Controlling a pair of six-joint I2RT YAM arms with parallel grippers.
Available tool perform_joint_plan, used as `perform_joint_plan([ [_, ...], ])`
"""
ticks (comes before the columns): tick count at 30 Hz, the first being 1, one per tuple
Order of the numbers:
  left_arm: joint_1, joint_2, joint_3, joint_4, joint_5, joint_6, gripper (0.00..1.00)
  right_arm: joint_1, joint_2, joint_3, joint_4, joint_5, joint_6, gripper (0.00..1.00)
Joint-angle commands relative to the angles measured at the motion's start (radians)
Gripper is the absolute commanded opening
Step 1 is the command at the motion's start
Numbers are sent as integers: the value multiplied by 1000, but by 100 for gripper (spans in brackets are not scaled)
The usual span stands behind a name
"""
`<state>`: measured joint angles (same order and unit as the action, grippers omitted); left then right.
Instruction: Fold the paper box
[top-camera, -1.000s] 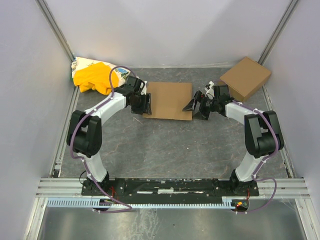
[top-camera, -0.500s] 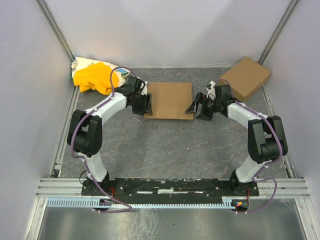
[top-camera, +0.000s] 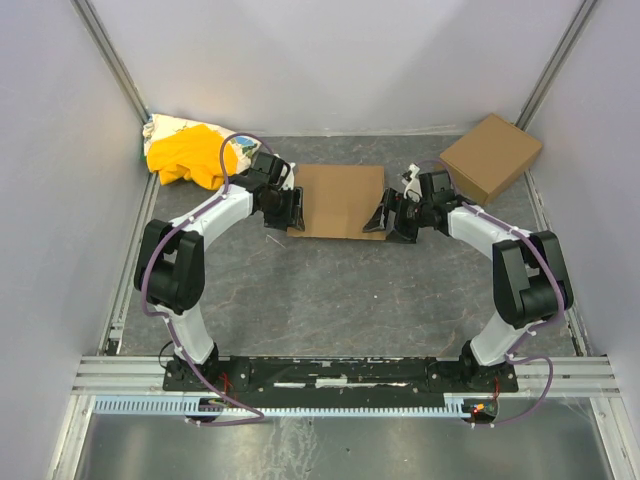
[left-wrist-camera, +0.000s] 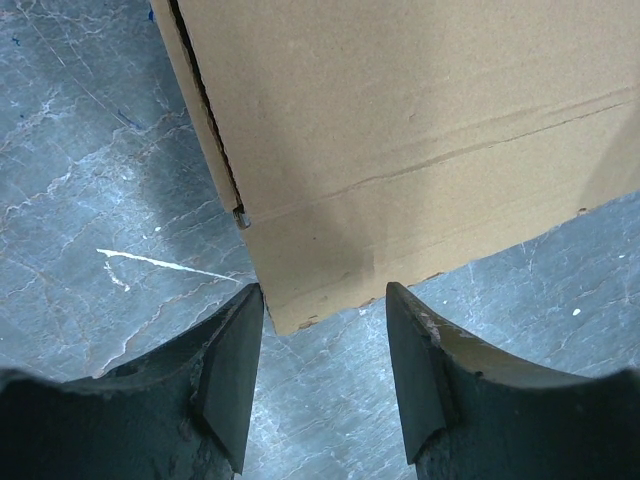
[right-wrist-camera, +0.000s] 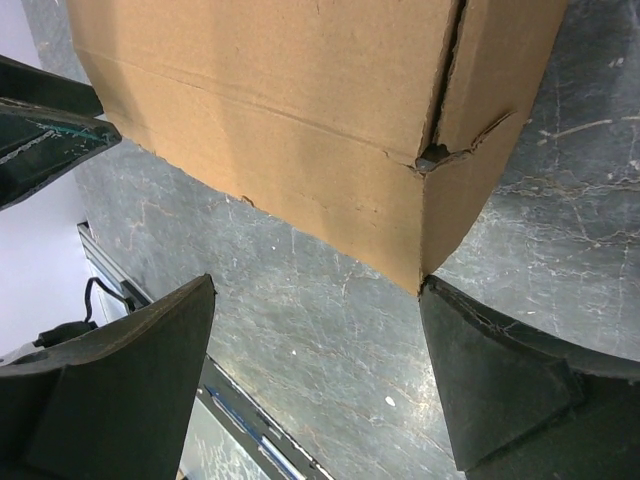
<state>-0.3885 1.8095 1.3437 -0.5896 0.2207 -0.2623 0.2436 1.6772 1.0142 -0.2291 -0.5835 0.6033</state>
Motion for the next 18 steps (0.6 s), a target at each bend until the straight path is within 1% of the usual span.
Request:
perform_joint_plan([
  [1,-6,-45,44,19,48,28,59,16,-36,59,-5,-15,-5,90],
  [10,-5,-54,43,17,47,28,59,18,-71,73,-14,-53,26,90],
  [18,-6,-55,42,15,41,29,59,17,-55,72,42,-114,86,89],
])
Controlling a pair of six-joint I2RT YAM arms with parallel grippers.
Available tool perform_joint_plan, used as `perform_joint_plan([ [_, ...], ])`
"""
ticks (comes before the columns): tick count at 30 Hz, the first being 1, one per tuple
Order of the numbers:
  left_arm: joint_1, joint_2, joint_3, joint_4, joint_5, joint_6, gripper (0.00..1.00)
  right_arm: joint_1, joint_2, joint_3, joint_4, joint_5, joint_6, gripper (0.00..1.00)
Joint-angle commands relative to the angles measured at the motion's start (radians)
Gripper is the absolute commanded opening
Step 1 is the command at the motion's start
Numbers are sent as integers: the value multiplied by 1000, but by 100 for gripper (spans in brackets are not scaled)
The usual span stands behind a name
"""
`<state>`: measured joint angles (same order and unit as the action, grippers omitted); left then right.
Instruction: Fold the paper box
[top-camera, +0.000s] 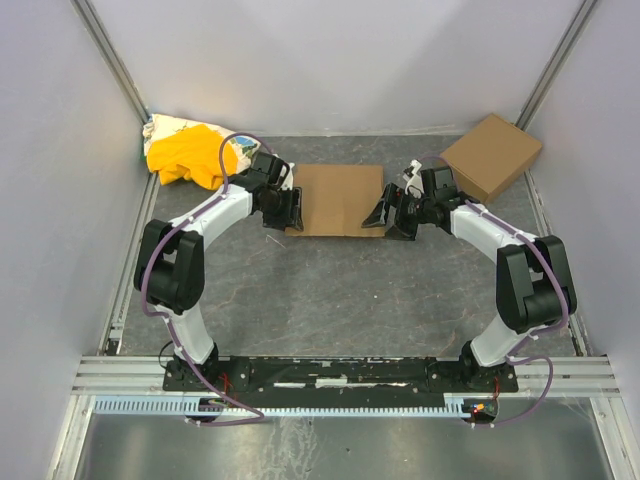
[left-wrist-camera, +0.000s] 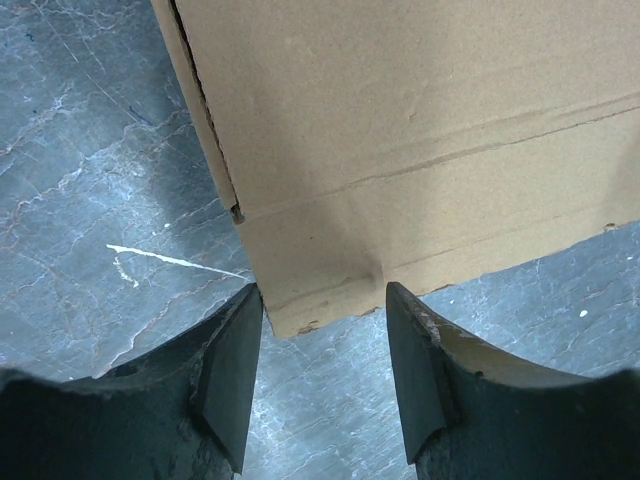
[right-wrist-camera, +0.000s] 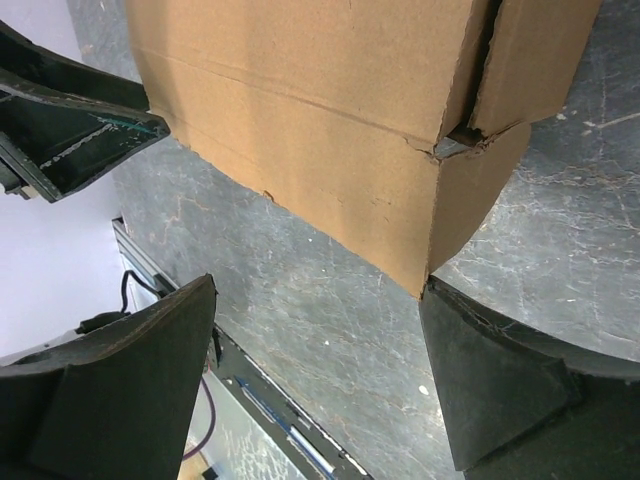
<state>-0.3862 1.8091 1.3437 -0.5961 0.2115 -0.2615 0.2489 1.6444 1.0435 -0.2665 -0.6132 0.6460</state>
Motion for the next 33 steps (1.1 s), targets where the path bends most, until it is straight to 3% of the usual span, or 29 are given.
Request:
perform_joint_plan([
  [1,-7,-54,42,22,50,29,59,12,-21,43,80,-86,47,89],
  [25,10,-65,44,18,51,33,59,-13,-36,47,100,-142,89,88],
  [33,10,-49,42,19,53,31,59,-13,-8,34,76,-89,37,88],
])
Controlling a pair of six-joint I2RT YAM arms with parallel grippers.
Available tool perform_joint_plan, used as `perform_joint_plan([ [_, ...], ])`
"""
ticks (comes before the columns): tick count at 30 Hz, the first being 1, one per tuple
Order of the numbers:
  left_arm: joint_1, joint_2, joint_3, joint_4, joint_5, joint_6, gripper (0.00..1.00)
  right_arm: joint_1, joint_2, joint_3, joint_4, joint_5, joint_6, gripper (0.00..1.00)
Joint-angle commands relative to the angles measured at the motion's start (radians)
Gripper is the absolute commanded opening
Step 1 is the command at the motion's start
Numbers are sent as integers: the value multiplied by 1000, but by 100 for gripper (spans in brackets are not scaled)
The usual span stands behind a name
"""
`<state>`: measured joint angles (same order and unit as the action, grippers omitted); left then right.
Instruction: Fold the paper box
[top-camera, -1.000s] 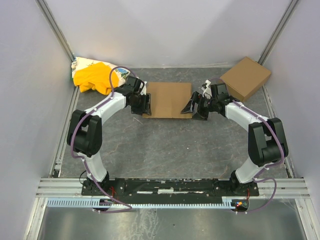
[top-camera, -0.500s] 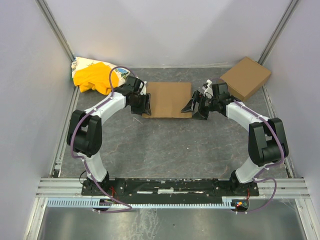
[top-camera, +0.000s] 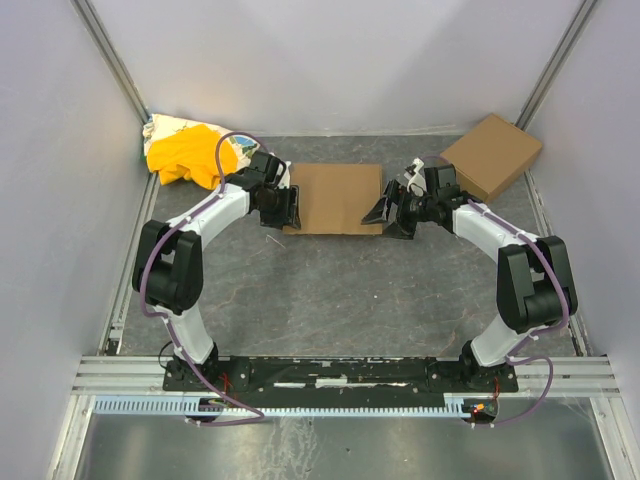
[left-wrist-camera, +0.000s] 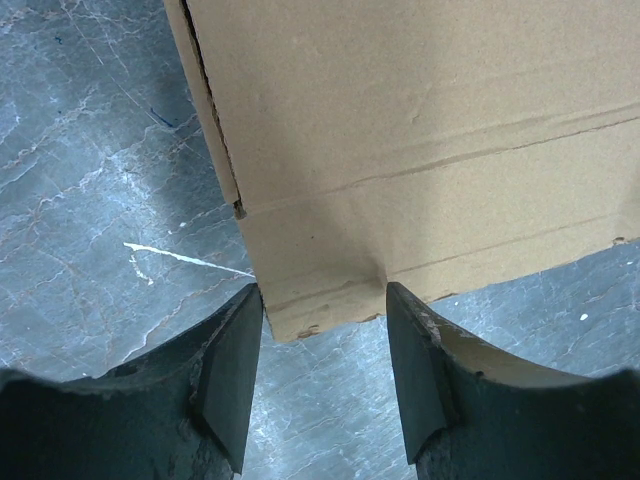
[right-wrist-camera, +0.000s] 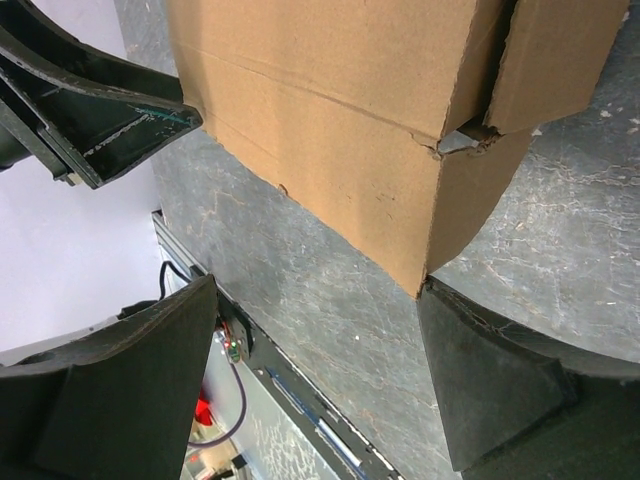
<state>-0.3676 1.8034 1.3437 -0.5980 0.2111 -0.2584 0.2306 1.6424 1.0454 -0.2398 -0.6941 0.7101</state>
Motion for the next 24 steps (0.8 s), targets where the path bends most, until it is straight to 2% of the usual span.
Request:
perform_joint_plan([
  [1,-8,-40,41,20,53,28,59,5,-4,28,40,10,-41,88],
  [7,-8,-19,41,18,50,29,59,4,22,21,-7,105,-126,90],
  [14,-8,0,41,17,50,28,59,3,79,7,50,106,-120,89],
  [24,-8,20,44,17,39,30,58,3,98,10,28,181,-165,82],
])
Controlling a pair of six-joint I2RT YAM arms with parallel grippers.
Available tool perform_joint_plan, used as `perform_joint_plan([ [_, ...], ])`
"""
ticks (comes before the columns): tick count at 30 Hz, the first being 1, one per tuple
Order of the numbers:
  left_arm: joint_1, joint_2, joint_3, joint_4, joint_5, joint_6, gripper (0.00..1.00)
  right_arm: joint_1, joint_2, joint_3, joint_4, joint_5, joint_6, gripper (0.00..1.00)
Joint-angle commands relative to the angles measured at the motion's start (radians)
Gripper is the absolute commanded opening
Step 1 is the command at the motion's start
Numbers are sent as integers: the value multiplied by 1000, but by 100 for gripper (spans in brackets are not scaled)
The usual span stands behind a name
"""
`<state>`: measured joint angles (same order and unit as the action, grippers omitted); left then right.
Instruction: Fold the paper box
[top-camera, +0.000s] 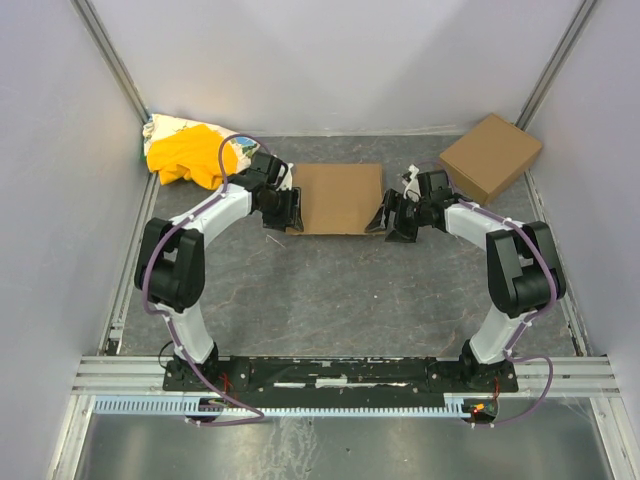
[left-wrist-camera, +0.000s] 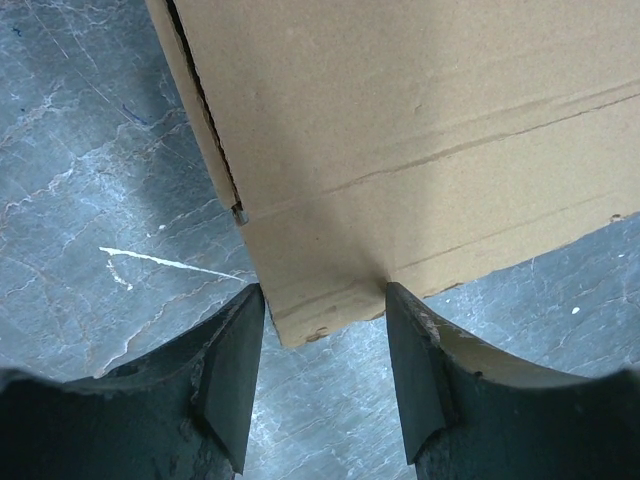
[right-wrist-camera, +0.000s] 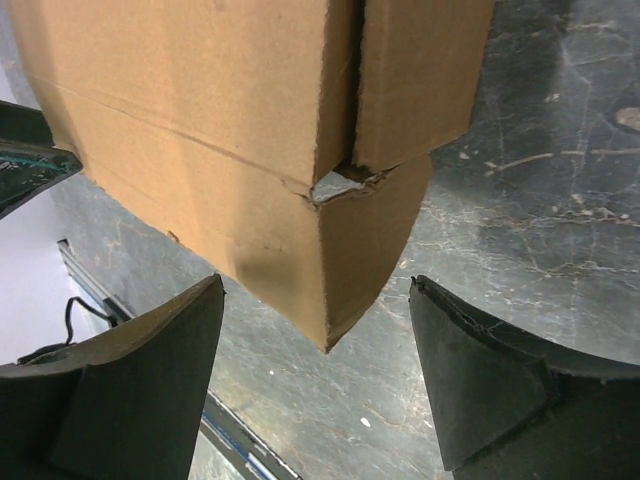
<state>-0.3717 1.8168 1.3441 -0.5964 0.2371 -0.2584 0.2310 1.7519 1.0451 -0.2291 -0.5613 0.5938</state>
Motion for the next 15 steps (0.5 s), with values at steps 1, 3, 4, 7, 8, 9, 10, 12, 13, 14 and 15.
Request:
perform_joint_plan([
  [1,-4,8,44,15,12,30,58,3,-19,11,5,77,-60,82],
  [3,-4,11,45,14,7,31,58,2,-32,18,-24,126,-84,82],
  [4,-4,13,46,11,6,32,58,2,-37,23,-38,155,-99,81],
  [7,-4,16,46,12,1,34,58,2,-47,36,-66,232,-129,81],
  [8,-3,17,46,11,1,33,58,2,-45,37,-67,251,-135,80],
  [9,-4,19,46,11,0,34,58,3,-42,38,-68,267,-139,80],
  [10,-4,20,46,10,-3,35,58,3,-38,40,-67,280,-142,79],
  [12,-4,22,46,10,-4,34,58,6,-29,42,-61,299,-147,79],
  [13,-4,24,46,9,-5,36,58,8,-26,40,-55,299,-147,79],
  [14,-4,24,46,10,-8,36,58,9,-24,40,-52,300,-147,78],
  [15,-4,24,46,9,-8,36,58,12,-24,40,-51,302,-150,78],
])
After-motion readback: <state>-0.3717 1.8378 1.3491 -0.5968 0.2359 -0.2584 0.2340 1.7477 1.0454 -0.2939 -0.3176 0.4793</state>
